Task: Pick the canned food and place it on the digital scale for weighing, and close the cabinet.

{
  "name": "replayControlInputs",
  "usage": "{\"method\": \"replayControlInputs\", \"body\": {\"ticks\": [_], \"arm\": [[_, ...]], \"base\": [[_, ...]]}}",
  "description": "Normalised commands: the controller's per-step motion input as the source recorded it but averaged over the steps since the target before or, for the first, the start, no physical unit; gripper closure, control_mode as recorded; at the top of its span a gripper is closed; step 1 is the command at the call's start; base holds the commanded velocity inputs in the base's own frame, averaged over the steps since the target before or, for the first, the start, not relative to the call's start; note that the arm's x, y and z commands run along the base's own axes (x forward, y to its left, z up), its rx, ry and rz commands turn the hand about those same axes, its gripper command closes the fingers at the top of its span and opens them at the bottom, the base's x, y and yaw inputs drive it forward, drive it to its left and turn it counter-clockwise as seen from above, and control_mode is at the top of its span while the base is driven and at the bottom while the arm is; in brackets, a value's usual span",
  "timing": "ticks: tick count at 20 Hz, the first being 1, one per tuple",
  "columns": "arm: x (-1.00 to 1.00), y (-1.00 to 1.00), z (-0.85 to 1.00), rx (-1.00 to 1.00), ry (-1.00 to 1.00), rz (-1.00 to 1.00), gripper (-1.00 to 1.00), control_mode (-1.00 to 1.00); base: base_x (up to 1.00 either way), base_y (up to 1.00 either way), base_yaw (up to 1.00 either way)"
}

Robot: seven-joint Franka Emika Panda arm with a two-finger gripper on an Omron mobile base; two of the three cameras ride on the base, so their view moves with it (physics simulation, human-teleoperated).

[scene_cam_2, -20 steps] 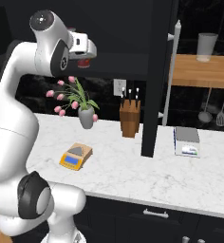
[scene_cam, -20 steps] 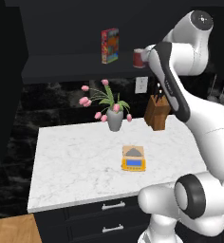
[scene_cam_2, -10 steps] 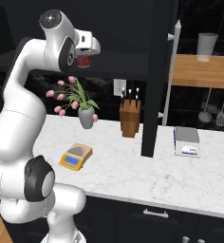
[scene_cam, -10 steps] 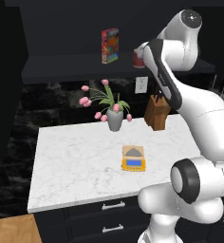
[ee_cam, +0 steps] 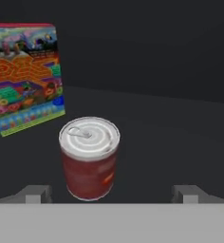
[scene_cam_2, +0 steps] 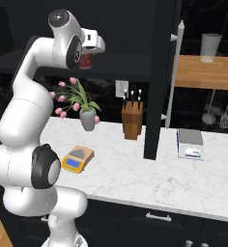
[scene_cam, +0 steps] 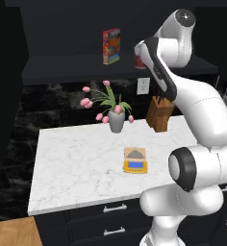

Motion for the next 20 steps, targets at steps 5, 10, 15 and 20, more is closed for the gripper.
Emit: {"method": "replayControlInputs", "body": {"ticks": [5, 10, 15, 20], "arm": [[0.38, 0.1, 0.0, 0.0, 0.0, 0.0, -1.0, -1.0], [0.3, 0.18, -0.02, 0.0, 0.0, 0.0, -1.0, -1.0], [0.15, 0.07, -0.17, 0.0, 0.0, 0.0, -1.0, -1.0], [0.05, 0.09, -0.33, 0.0, 0.0, 0.0, -1.0, -1.0]], "base": [[0.0, 0.0, 0.0], [0.0, 0.0, 0.0], [0.0, 0.0, 0.0], [0.0, 0.0, 0.0]]}}
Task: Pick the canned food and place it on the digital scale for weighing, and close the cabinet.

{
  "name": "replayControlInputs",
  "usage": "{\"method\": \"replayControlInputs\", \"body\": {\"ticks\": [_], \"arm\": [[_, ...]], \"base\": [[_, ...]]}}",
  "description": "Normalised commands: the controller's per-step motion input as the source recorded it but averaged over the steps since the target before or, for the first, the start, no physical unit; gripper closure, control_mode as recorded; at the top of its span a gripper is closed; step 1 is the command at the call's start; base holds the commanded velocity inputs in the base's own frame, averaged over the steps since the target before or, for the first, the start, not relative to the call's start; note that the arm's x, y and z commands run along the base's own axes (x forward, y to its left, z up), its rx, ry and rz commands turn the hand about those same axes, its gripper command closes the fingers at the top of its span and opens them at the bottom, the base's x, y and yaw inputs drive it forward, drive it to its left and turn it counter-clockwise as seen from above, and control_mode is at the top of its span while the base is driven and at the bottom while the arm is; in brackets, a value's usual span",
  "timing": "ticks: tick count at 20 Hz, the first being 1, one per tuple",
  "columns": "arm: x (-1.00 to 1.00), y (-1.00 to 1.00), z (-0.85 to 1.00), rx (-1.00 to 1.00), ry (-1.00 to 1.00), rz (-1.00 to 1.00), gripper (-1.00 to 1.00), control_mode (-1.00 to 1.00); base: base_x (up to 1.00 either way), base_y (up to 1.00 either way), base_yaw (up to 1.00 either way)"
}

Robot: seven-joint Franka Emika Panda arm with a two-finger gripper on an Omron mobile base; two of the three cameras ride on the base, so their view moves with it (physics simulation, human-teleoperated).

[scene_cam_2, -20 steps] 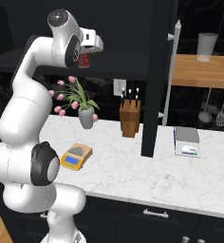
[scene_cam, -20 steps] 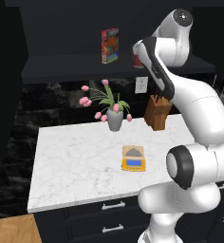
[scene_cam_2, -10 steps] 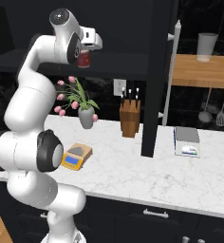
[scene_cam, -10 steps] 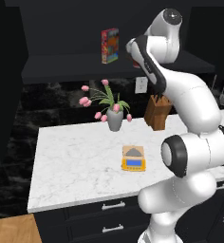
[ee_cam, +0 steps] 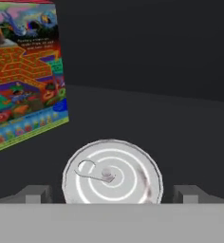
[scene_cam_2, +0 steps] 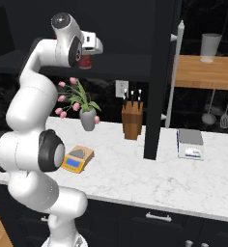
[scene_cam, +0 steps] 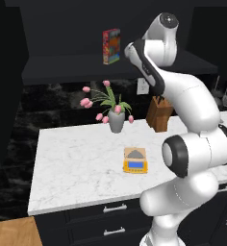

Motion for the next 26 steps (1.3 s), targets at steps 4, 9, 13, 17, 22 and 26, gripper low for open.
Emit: {"method": "replayControlInputs", "body": {"ticks": [4, 9, 13, 17, 22, 26], "arm": [[0.13, 0.07, -0.25, 0.0, 0.0, 0.0, -1.0, -1.0], [0.19, 0.0, -0.03, 0.0, 0.0, 0.0, 1.0, -1.0], [0.12, 0.0, 0.0, 0.0, 0.0, 0.0, 1.0, -1.0], [0.05, 0.0, 0.0, 0.0, 0.0, 0.0, 1.0, -1.0], [-0.48, 0.0, 0.0, 0.03, -0.11, 0.0, 1.0, -1.0], [-1.0, 0.0, 0.0, 0.04, -0.27, 0.0, 1.0, -1.0]], "base": [[0.0, 0.0, 0.0], [0.0, 0.0, 0.0], [0.0, 0.0, 0.0], [0.0, 0.0, 0.0], [0.0, 0.0, 0.0], [0.0, 0.0, 0.0]]}}
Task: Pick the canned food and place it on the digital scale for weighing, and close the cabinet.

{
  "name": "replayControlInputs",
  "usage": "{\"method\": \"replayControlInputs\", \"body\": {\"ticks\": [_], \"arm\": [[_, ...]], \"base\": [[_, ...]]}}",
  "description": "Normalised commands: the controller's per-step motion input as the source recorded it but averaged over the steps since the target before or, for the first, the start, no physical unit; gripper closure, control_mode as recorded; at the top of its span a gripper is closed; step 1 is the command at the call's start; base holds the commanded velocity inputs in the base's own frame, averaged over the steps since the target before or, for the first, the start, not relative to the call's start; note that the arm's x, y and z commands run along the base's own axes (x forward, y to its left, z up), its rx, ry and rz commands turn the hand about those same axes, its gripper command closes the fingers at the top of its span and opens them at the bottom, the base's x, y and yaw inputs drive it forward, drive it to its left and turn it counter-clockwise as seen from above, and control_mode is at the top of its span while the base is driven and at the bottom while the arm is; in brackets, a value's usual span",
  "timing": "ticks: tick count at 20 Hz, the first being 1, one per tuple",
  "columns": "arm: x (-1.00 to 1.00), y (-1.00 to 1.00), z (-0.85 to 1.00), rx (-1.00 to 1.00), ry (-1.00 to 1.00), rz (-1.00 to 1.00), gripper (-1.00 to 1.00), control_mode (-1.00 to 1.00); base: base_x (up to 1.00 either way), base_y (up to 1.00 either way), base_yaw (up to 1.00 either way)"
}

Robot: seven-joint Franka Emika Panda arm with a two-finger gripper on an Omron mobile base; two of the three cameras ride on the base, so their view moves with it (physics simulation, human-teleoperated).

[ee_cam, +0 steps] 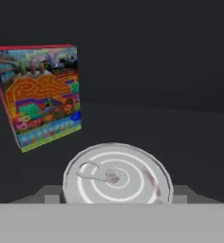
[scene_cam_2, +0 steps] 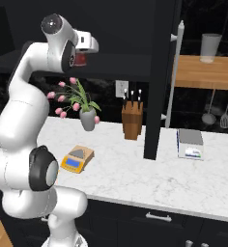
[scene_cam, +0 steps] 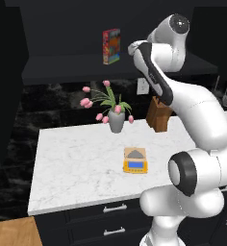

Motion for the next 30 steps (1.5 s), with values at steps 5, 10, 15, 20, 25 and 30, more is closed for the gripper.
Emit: {"method": "replayControlInputs", "body": {"ticks": [5, 10, 15, 20, 25, 30], "arm": [[-1.0, 0.0, -0.13, 0.02, -0.12, 0.0, 1.0, -1.0], [-1.0, 0.0, -0.18, 0.0, -0.06, 0.0, 1.0, -1.0], [-1.0, 0.0, 0.0, 0.0, -0.14, 0.0, 1.0, -1.0], [-1.0, 0.0, 0.0, 0.0, -0.13, 0.0, 1.0, -1.0], [-0.81, 0.0, -0.06, 0.0, -0.03, 0.01, 1.0, -1.0], [-0.06, -0.13, -0.46, 0.0, 0.11, 0.17, 1.0, -1.0]], "base": [[0.0, 0.0, 0.0], [0.0, 0.0, 0.0], [0.0, 0.0, 0.0], [0.0, 0.0, 0.0], [0.0, 0.0, 0.0], [0.0, 0.0, 0.0]]}}
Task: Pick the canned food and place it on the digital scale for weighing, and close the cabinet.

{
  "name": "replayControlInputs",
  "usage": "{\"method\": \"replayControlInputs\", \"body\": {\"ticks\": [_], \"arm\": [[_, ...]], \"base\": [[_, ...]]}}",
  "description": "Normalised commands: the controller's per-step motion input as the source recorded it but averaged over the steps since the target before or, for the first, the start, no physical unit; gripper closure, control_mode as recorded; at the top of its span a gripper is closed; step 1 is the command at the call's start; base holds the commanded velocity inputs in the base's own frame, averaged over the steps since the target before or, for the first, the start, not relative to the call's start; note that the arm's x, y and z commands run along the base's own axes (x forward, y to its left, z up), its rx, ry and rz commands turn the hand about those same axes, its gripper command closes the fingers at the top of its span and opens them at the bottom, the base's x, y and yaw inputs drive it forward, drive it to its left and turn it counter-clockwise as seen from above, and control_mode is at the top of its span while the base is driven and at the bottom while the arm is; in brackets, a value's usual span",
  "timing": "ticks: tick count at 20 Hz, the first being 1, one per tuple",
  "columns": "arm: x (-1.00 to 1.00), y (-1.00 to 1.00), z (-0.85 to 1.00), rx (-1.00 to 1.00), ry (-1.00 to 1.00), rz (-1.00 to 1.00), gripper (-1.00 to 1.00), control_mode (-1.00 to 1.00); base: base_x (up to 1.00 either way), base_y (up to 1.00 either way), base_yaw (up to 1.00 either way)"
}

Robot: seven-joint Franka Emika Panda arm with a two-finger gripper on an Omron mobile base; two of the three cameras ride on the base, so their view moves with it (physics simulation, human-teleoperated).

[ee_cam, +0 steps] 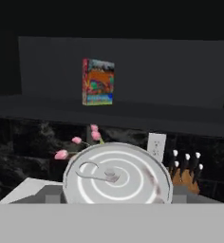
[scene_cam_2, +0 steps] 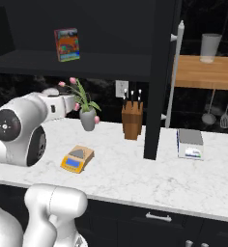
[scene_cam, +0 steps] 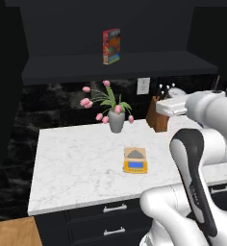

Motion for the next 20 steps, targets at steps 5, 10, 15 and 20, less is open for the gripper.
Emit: {"method": "replayControlInputs", "body": {"ticks": [5, 10, 15, 20], "arm": [[0.0, -0.07, -0.65, 0.0, 0.11, 0.34, 1.0, -1.0], [0.09, 0.0, -0.65, 0.0, 0.01, 0.35, 1.0, -1.0], [0.16, 0.0, -0.61, 0.0, 0.02, 0.28, 1.0, -1.0], [0.25, 0.0, -0.78, 0.0, 0.0, 0.25, 1.0, -1.0]], "base": [[0.0, 0.0, 0.0], [0.0, 0.0, 0.0], [0.0, 0.0, 0.0], [0.0, 0.0, 0.0]]}}
